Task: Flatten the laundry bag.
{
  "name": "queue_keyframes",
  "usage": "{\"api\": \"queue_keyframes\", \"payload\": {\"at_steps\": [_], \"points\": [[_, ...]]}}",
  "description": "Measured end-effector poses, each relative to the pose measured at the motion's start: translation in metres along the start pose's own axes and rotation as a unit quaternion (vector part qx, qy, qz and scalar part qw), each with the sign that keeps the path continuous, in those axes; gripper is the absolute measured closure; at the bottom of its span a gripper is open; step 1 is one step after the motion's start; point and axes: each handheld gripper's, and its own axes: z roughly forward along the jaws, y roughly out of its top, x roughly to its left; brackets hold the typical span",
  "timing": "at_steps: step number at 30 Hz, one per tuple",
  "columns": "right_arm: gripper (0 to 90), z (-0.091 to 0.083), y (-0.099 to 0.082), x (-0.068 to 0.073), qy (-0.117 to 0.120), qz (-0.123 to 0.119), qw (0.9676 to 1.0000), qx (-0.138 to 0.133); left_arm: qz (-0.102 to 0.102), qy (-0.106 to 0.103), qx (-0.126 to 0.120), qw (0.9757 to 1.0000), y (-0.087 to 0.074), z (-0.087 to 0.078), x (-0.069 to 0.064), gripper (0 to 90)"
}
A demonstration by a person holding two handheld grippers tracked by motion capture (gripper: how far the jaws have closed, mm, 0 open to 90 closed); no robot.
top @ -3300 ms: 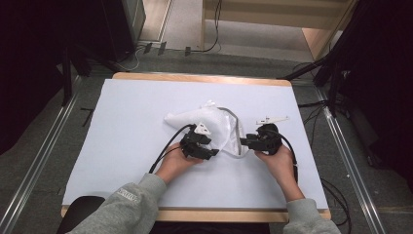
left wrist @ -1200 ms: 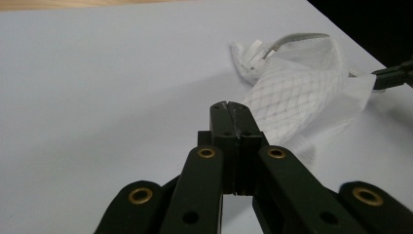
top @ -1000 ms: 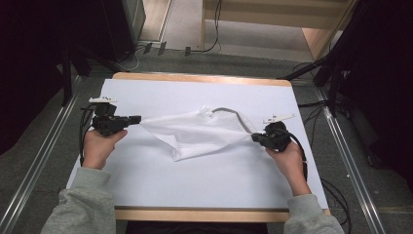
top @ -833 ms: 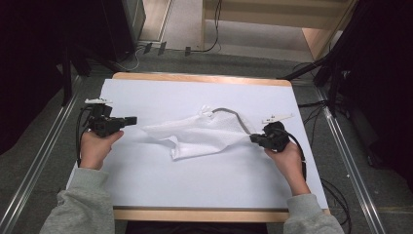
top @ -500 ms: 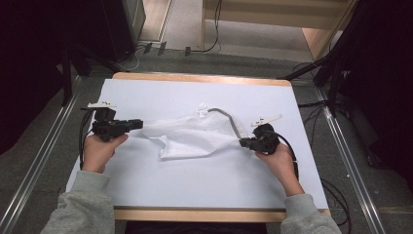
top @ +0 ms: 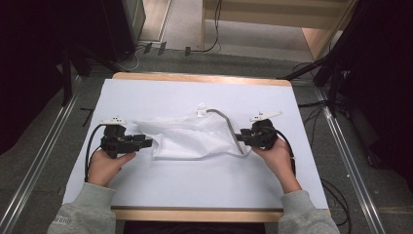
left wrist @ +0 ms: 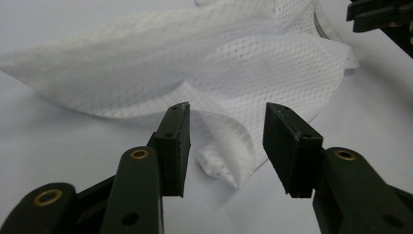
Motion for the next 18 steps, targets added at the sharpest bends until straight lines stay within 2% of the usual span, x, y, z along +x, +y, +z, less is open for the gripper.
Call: {"api": "queue_keyframes", "payload": {"at_steps": [4, 6, 7, 9, 13, 15, 18], "points": [[53.5, 0.010, 0.005, -0.013, -0.016, 0.020, 0.9997, -0.003, -0.002, 0.000, 0.016, 0.9999, -0.005, 0.011, -0.002, 49.4], [50.5, 0.017, 0.008, -0.018, -0.016, 0.028, 0.9995, 0.000, 0.000, 0.002, 0.023, 0.9997, -0.006, 0.015, -0.003, 47.6], [50.3, 0.021, 0.009, -0.021, -0.013, 0.032, 0.9994, 0.002, 0.006, 0.009, 0.034, 0.9994, -0.007, 0.020, -0.004, 47.5], [50.3, 0.028, 0.010, -0.023, -0.012, 0.040, 0.9991, 0.002, 0.005, 0.009, 0.038, 0.9992, -0.008, 0.025, -0.005, 48.2], [53.2, 0.039, 0.011, -0.023, -0.017, 0.036, 0.9990, 0.023, 0.010, 0.017, 0.050, 0.9986, -0.009, 0.035, -0.005, 51.0], [57.5, 0.042, 0.012, -0.022, -0.016, 0.036, 0.9989, 0.027, 0.009, 0.017, 0.056, 0.9982, -0.010, 0.040, -0.003, 56.8], [67.1, 0.046, 0.011, -0.021, -0.019, 0.031, 0.9985, 0.042, 0.012, 0.007, 0.060, 0.9981, -0.009, 0.044, -0.003, 73.4]]}}
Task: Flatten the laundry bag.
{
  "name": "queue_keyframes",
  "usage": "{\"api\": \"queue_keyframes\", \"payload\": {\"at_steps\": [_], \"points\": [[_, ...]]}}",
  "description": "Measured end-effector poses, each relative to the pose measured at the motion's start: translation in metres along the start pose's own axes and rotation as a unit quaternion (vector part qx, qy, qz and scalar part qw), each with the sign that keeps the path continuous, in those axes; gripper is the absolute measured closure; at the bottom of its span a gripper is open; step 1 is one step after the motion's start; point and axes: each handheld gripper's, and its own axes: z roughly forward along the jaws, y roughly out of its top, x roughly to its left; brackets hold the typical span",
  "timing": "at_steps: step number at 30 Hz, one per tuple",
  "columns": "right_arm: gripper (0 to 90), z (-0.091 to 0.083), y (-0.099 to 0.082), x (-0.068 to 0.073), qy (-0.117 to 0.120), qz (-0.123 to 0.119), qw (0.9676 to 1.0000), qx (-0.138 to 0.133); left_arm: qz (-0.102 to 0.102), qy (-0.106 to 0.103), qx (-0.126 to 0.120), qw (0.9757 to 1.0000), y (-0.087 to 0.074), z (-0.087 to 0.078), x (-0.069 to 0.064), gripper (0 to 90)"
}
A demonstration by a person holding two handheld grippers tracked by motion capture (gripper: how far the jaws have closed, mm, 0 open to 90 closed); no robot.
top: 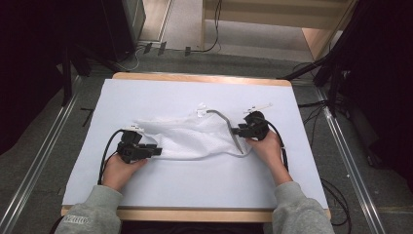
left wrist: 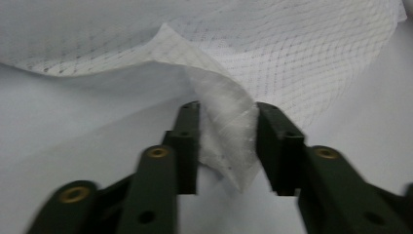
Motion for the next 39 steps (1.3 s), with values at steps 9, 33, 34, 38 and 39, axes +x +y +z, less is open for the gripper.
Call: {"api": "queue_keyframes", "payload": {"at_steps": [9, 33, 34, 38, 39], "points": [[89.0, -0.017, 0.001, 0.003, -0.007, 0.002, 1.0000, -0.006, 0.003, -0.001, -0.023, 0.9997, 0.011, -0.018, 0.008, 89.5], [82.6, -0.058, -0.045, 0.093, 0.098, -0.040, 0.9943, -0.003, -0.043, 0.074, -0.073, 0.9937, 0.043, -0.046, 0.069, 89.7], [82.6, -0.058, -0.045, 0.093, 0.098, -0.040, 0.9943, -0.003, -0.043, 0.074, -0.073, 0.9937, 0.043, -0.046, 0.069, 89.7], [73.3, -0.059, -0.044, 0.087, 0.074, -0.051, 0.9955, -0.030, -0.051, 0.073, -0.060, 0.9942, 0.044, -0.040, 0.078, 89.2], [73.3, -0.059, -0.044, 0.087, 0.074, -0.051, 0.9955, -0.030, -0.056, 0.068, -0.060, 0.9943, 0.043, -0.038, 0.080, 89.2]]}}
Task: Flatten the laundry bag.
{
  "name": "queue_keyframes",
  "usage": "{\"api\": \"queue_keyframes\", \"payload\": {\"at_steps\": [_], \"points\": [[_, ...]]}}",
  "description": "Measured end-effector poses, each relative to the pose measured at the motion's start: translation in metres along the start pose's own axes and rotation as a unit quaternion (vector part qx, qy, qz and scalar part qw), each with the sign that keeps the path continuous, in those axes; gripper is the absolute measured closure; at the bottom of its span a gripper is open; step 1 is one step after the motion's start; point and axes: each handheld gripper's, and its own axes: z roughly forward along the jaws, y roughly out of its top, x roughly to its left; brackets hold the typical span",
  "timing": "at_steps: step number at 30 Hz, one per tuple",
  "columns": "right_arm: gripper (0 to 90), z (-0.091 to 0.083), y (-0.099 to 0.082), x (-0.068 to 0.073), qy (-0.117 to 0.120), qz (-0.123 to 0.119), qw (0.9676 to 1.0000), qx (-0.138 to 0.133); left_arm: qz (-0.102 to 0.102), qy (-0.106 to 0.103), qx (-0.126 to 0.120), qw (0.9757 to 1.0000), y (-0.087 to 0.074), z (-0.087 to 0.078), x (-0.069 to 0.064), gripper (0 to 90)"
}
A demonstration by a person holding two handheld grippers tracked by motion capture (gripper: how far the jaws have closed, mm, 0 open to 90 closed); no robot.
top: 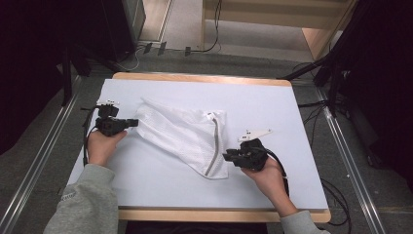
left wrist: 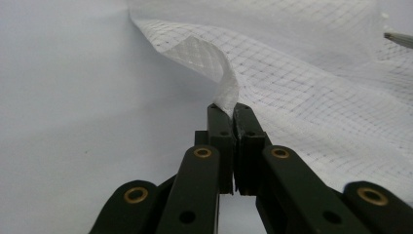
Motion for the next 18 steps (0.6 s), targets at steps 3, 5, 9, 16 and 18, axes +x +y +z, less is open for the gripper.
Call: {"api": "queue_keyframes", "payload": {"at_steps": [3, 5, 9, 16, 18], "points": [[70.0, 0.004, 0.003, -0.015, -0.017, 0.008, 0.9998, -0.005, -0.002, -0.007, -0.001, 1.0000, -0.002, -0.001, 0.001, 85.3], [70.0, 0.004, 0.007, -0.020, -0.022, 0.008, 0.9996, -0.013, -0.003, -0.013, -0.004, 0.9999, -0.004, -0.005, -0.001, 78.1], [70.2, 0.006, 0.017, -0.032, -0.030, 0.015, 0.9992, -0.022, -0.001, -0.015, -0.010, 0.9998, -0.010, -0.017, -0.008, 64.5], [69.2, 0.022, 0.034, -0.059, -0.051, 0.023, 0.9983, -0.017, 0.023, -0.021, -0.005, 0.9995, -0.024, -0.033, -0.034, 58.3], [68.9, 0.025, 0.036, -0.061, -0.051, 0.027, 0.9982, -0.017, 0.024, -0.025, -0.004, 0.9994, -0.026, -0.034, -0.038, 57.1]]}}
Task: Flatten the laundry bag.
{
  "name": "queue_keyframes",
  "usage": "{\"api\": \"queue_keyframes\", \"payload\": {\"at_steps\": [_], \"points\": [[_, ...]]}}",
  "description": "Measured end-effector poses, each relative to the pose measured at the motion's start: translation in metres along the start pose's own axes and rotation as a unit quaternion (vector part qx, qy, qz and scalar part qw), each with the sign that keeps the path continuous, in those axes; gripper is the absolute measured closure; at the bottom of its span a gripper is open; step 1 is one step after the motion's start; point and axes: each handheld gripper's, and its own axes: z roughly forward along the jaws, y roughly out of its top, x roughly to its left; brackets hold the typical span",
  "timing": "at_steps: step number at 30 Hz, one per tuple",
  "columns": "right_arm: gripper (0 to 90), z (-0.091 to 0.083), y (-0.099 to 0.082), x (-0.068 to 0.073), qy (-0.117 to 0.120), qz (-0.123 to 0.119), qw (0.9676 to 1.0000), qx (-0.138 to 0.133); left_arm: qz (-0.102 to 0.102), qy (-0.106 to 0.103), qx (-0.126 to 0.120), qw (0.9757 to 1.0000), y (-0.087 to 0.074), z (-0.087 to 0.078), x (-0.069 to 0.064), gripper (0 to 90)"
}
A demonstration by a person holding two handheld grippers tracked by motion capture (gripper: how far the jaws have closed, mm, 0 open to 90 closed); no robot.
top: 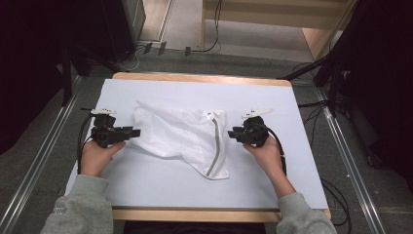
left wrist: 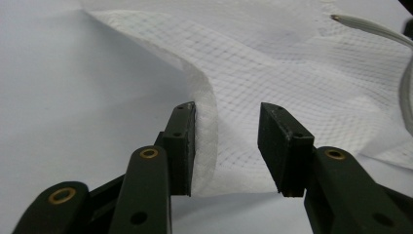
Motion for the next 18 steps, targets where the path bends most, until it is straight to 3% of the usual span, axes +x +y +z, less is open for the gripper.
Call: {"api": "queue_keyframes", "payload": {"at_steps": [2, 7, 11, 16, 18], "points": [[67.7, 0.008, 0.011, -0.008, -0.002, 0.005, 1.0000, 0.000, 0.004, 0.004, -0.003, 1.0000, -0.004, -0.004, -0.008, 55.8], [61.6, 0.018, 0.024, -0.016, -0.003, 0.011, 0.9999, 0.000, 0.002, 0.006, -0.012, 0.9999, -0.009, -0.013, -0.012, 53.8], [55.3, 0.039, 0.035, -0.022, -0.007, 0.012, 0.9998, 0.012, 0.003, 0.009, -0.015, 0.9998, -0.018, -0.025, -0.016, 50.8], [58.4, 0.055, 0.035, -0.024, -0.019, 0.014, 0.9993, 0.027, 0.007, 0.000, -0.016, 0.9998, -0.023, -0.026, -0.020, 50.9], [64.8, 0.064, 0.032, -0.022, -0.027, 0.004, 0.9984, 0.049, 0.009, -0.002, -0.014, 0.9999, -0.024, -0.022, -0.023, 50.9]]}}
